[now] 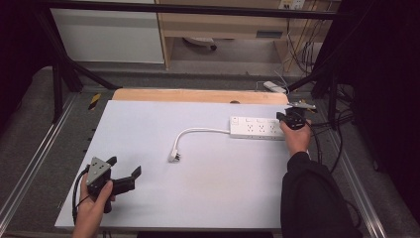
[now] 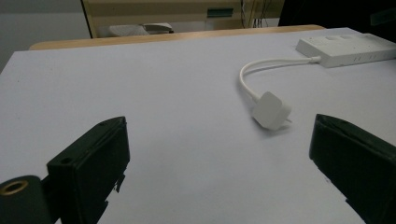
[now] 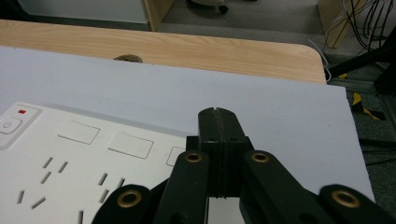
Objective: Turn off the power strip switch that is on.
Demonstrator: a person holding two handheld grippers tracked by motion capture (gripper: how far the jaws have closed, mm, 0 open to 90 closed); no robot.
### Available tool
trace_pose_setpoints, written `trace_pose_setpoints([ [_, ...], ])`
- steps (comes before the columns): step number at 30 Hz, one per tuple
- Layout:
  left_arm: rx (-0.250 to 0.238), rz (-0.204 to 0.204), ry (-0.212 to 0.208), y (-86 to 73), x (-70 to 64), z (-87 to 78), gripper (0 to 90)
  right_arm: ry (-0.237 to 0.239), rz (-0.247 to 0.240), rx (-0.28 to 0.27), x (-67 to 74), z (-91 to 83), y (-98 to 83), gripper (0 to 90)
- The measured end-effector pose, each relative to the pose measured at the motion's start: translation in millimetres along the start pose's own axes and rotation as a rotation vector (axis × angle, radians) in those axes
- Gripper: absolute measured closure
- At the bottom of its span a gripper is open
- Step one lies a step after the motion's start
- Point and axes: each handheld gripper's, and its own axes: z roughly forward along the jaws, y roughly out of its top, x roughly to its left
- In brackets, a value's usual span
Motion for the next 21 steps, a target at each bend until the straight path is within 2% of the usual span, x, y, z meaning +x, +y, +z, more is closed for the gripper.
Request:
trace_pose_setpoints([
  [4,-0.003,0.003,-0.001,0.2,-0.4,-1.0,4.9,-0.001,-0.010,0.004,3.0,2.4,-0.6,90.0],
  [7,-0.003,0.002,0.000,0.0,-0.1,-0.8,4.9,0.007,0.023,0.009,3.1,3.9,-3.1,90.0],
  [13,0.005,0.026,0.005,0.3,-1.4,-0.8,4.9,0.001,0.026,0.020,2.4,7.7,-7.8,90.0],
  [21,0.007,0.028,0.001,0.1,-2.6,0.4,4.9,-0.002,0.031,0.032,0.3,11.0,-12.5,90.0],
])
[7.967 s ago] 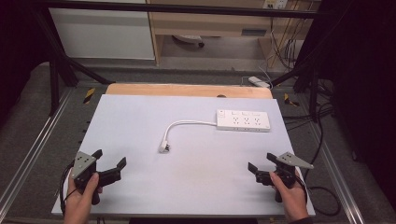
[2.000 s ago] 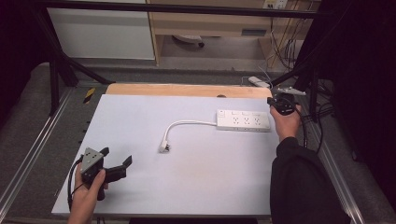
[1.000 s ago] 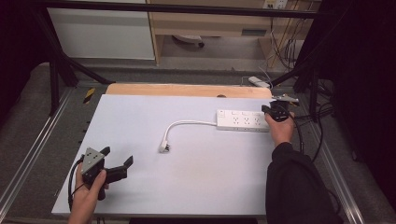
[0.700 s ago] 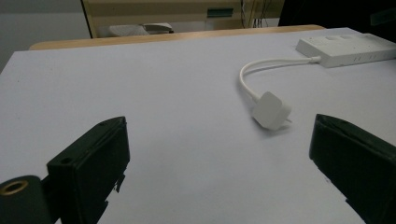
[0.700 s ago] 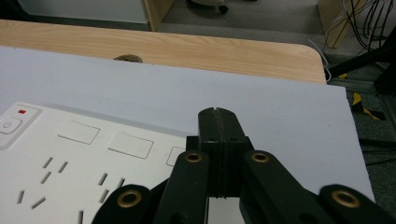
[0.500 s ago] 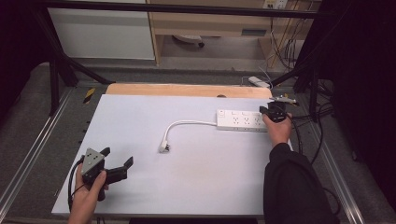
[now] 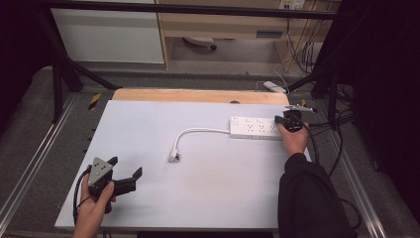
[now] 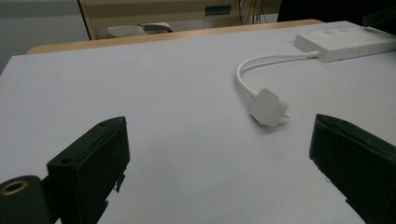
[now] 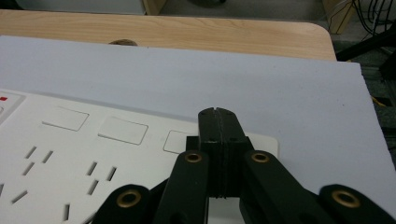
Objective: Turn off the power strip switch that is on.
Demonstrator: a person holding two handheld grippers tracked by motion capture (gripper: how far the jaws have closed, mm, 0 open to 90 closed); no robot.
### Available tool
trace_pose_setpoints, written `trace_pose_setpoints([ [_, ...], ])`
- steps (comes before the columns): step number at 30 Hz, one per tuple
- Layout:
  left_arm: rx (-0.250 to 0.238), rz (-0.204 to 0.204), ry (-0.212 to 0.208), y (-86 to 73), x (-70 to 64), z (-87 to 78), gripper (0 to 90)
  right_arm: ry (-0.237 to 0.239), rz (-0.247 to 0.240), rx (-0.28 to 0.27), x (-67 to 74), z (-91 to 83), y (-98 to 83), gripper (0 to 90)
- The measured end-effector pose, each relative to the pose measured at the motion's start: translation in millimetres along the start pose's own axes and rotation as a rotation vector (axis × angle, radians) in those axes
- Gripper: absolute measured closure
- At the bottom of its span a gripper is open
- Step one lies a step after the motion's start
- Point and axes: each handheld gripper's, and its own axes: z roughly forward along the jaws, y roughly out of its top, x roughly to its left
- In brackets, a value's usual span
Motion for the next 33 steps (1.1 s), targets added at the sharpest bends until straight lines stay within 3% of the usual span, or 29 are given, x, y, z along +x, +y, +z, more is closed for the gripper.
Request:
trace_pose_setpoints([
  [9,-0.002,0.005,0.002,0.7,1.2,-0.4,4.9,0.001,0.012,0.000,0.5,1.2,-0.2,90.0],
  [33,-0.006,0.000,0.004,1.5,2.2,-0.5,4.9,-0.017,-0.029,-0.014,3.4,1.0,-2.8,90.0],
])
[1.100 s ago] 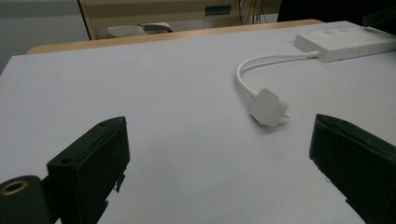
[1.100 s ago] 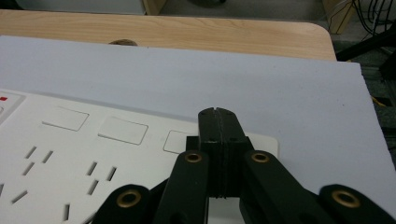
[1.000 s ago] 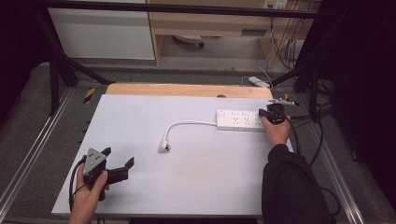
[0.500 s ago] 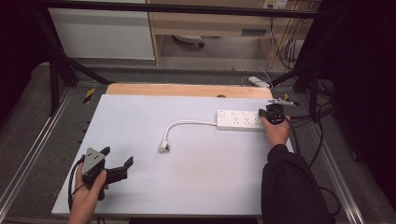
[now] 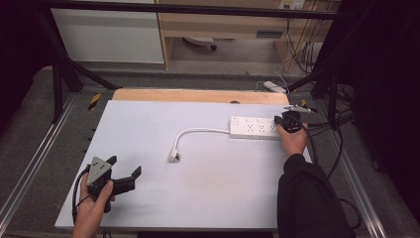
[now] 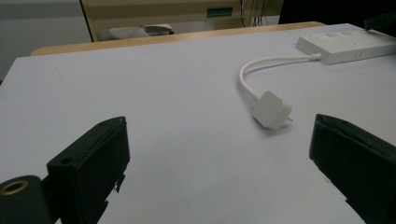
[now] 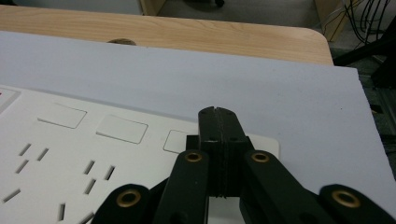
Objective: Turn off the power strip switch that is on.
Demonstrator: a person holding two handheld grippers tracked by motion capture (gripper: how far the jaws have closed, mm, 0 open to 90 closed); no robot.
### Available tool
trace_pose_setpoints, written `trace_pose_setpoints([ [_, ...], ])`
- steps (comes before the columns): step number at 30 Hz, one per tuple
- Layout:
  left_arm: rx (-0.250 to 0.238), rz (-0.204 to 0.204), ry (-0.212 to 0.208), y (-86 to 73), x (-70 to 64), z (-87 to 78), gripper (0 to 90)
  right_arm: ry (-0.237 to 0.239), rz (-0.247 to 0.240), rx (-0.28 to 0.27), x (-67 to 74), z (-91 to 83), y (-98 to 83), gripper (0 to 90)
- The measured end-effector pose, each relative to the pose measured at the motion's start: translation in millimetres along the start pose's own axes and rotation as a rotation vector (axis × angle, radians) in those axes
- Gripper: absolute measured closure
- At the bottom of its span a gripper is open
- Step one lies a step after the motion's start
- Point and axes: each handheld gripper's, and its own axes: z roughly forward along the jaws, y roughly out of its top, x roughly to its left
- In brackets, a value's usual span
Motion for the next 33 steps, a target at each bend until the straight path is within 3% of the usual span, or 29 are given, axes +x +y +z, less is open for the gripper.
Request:
trace_pose_setpoints([
  [33,-0.005,-0.004,0.004,0.3,1.0,-1.2,4.9,0.003,-0.018,0.009,4.1,2.6,0.1,90.0],
])
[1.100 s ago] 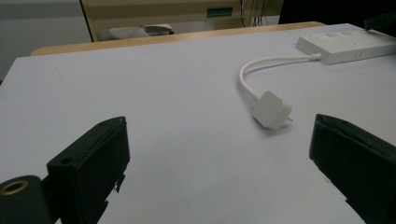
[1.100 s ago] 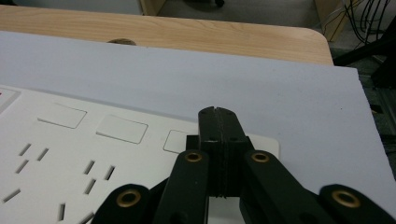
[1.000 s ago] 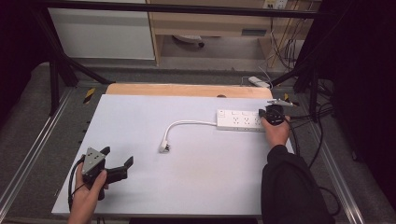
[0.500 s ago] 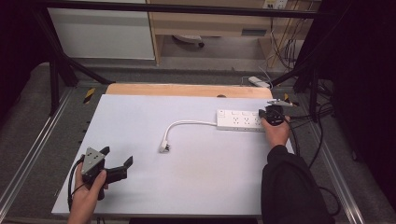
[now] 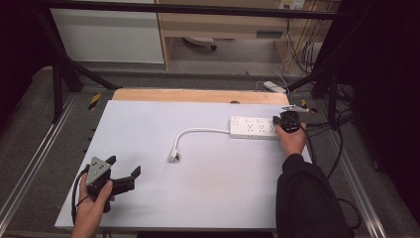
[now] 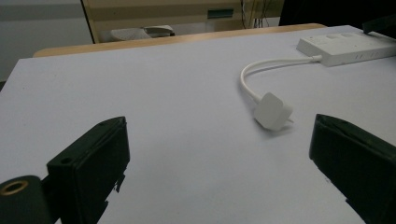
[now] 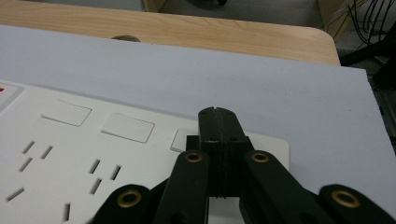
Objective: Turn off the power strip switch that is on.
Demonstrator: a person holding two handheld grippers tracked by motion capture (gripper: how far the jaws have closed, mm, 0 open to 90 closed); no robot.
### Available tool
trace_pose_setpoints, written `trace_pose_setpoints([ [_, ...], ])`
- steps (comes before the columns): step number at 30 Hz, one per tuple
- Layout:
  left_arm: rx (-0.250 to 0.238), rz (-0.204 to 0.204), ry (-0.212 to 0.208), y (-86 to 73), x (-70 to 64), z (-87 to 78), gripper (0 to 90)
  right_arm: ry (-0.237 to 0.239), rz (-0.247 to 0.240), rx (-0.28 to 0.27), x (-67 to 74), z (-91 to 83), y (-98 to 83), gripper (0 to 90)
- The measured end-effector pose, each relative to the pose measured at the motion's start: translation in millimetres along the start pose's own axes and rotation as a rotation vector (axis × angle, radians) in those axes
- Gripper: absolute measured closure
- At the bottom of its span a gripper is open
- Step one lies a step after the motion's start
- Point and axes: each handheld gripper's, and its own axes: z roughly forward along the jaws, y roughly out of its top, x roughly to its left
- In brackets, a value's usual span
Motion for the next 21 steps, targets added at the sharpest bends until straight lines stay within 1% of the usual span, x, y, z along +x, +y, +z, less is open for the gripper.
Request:
trace_pose_setpoints([
  [7,0.000,0.000,-0.001,0.0,0.1,0.1,4.9,-0.006,0.000,0.001,0.3,-0.6,0.1,90.0],
  [10,0.000,0.000,0.000,0.1,0.3,-0.1,4.9,-0.010,-0.001,-0.008,0.5,-1.5,0.9,90.0],
  [21,-0.001,0.003,0.000,0.3,0.2,-0.2,4.9,0.002,0.009,-0.022,1.3,-5.6,3.4,90.0],
])
